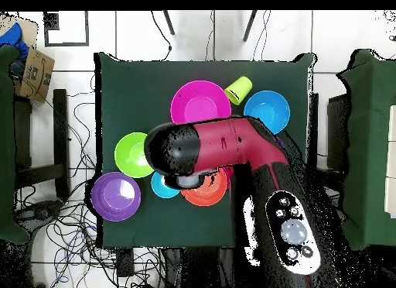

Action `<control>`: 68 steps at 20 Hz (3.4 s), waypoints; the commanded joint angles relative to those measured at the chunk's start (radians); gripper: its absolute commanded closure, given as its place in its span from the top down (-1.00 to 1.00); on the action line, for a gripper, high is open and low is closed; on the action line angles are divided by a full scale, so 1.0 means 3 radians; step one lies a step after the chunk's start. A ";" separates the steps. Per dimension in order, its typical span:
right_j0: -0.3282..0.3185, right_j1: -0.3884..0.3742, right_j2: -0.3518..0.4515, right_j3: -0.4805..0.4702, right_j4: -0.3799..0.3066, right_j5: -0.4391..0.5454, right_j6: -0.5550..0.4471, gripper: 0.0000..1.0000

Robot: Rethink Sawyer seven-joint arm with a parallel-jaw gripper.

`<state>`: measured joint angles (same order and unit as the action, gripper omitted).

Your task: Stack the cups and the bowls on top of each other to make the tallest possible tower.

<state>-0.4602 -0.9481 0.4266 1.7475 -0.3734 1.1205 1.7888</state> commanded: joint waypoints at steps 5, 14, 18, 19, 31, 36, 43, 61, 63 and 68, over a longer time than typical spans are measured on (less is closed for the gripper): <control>-0.0039 -0.0079 -0.0165 0.0674 0.0031 -0.0479 0.0201 1.00; -0.0053 -0.0109 -0.0189 0.0764 0.0042 -0.0581 0.0184 1.00; -0.0058 -0.0118 -0.0198 0.0798 0.0051 -0.0627 0.0188 1.00; -0.0049 -0.0132 -0.0203 0.0799 0.0053 -0.0622 0.0200 1.00; -0.0058 -0.0257 -0.0220 0.0924 0.0058 -0.0624 0.0178 1.00; -0.0170 -0.0257 -0.0185 0.0865 -0.0110 -0.0446 -0.0125 1.00; -0.0297 -0.0338 -0.0159 0.0916 -0.0235 -0.0441 -0.0298 1.00; -0.0939 -0.0520 0.0074 0.0793 -0.0455 -0.0333 -0.1050 1.00; -0.1060 -0.0503 0.0124 0.0834 -0.0483 -0.0412 -0.1118 1.00; -0.1326 -0.0543 0.0258 0.0982 -0.0578 -0.0596 -0.1228 1.00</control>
<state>-0.8312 -1.1431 0.4200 1.9668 -0.4483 1.0298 1.7773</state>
